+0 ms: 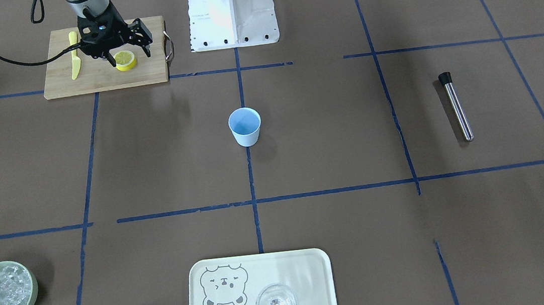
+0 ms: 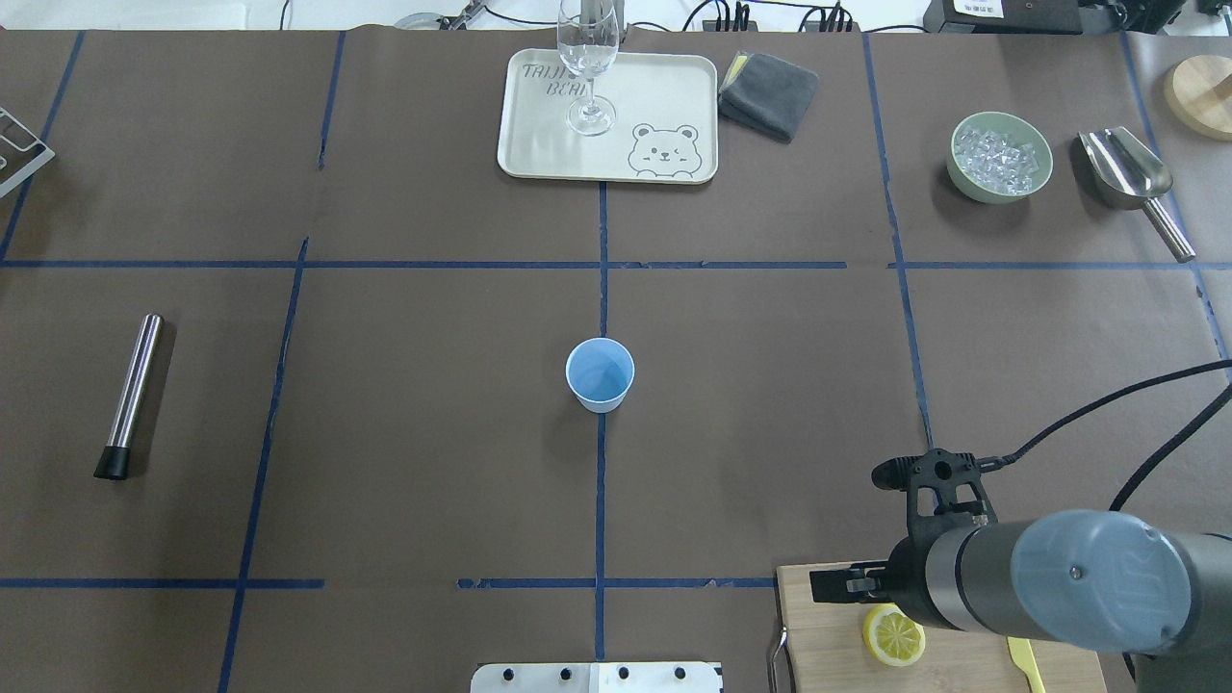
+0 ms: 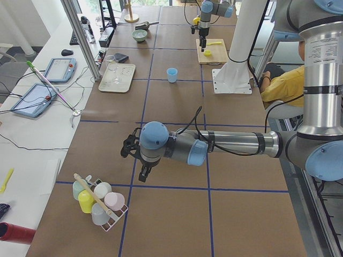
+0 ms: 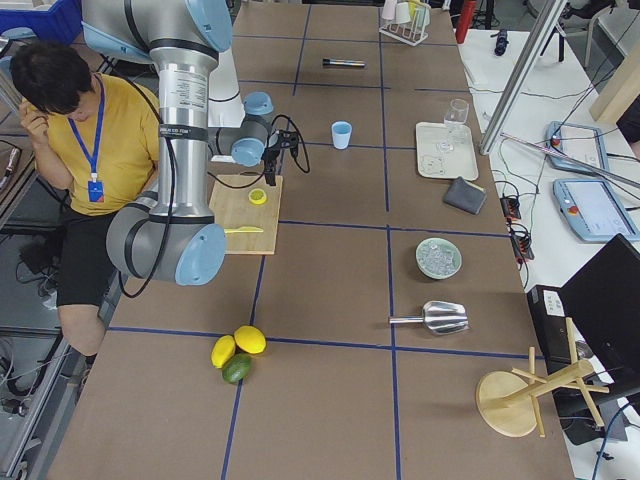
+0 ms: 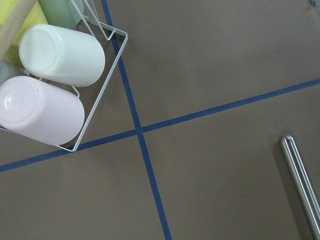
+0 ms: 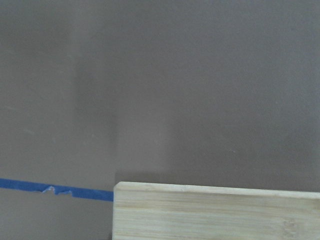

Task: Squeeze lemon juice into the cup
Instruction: 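Move the right gripper down over the lemon slice on the cutting board, then close the right gripper on the lemon slice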

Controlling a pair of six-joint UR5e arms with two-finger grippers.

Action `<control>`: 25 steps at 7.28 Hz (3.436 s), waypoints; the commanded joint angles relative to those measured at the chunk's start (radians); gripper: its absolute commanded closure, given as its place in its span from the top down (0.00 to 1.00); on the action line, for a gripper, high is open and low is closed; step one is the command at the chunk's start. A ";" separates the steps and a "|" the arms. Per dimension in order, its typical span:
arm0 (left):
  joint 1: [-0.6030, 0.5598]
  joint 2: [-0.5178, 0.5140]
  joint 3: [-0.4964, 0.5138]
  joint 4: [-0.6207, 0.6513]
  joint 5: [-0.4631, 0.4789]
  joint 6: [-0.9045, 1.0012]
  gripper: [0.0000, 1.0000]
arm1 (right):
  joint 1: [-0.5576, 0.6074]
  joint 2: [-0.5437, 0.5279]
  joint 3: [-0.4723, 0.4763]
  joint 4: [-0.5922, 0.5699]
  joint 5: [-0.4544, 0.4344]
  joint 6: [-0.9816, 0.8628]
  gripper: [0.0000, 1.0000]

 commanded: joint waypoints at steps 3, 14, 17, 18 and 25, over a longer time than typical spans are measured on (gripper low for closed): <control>0.000 0.000 -0.002 -0.058 0.000 -0.007 1.00 | -0.100 -0.094 -0.009 0.008 -0.096 0.089 0.99; 0.000 0.011 -0.007 -0.077 0.000 -0.004 1.00 | -0.135 -0.068 -0.057 0.006 -0.088 0.176 0.92; 0.000 0.011 -0.007 -0.077 0.000 -0.003 1.00 | -0.135 -0.068 -0.057 0.006 -0.088 0.176 0.71; 0.000 0.011 -0.007 -0.077 0.000 -0.003 1.00 | -0.135 -0.068 -0.057 0.006 -0.088 0.178 0.60; 0.000 0.012 -0.008 -0.077 0.000 -0.003 1.00 | -0.110 -0.083 -0.020 0.006 -0.088 0.178 0.47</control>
